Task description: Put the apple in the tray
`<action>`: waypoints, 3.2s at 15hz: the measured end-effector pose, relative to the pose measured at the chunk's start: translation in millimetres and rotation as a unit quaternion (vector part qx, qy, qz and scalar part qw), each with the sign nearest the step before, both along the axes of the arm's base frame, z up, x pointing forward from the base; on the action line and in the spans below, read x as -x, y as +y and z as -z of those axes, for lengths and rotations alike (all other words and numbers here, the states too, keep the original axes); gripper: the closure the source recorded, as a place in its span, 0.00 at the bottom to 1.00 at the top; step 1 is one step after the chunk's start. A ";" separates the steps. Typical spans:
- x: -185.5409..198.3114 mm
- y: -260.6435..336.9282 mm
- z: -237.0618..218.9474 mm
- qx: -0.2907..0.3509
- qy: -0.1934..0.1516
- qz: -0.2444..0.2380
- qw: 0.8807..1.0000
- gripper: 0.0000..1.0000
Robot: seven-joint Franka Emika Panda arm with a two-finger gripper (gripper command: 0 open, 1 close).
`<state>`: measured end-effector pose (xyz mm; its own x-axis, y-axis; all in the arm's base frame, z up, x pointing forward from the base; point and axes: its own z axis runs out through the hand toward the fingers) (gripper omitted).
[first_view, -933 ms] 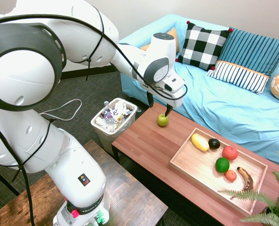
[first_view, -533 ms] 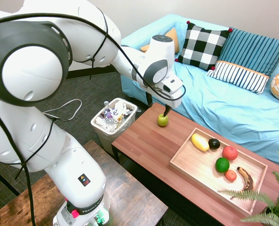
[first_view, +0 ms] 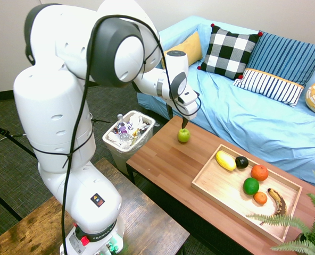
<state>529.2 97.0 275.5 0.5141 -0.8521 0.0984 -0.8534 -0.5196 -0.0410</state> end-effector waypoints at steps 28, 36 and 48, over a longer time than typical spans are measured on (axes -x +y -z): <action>-107.9 20.6 173.3 0.015 0.068 0.094 0.993 1.00; -108.9 24.5 170.0 0.005 0.070 0.088 0.994 1.00; -58.8 -144.5 59.8 0.025 0.036 0.207 0.977 1.00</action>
<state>588.1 -47.5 215.7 0.1341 -0.9836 0.1210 -0.9906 -0.1298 0.0427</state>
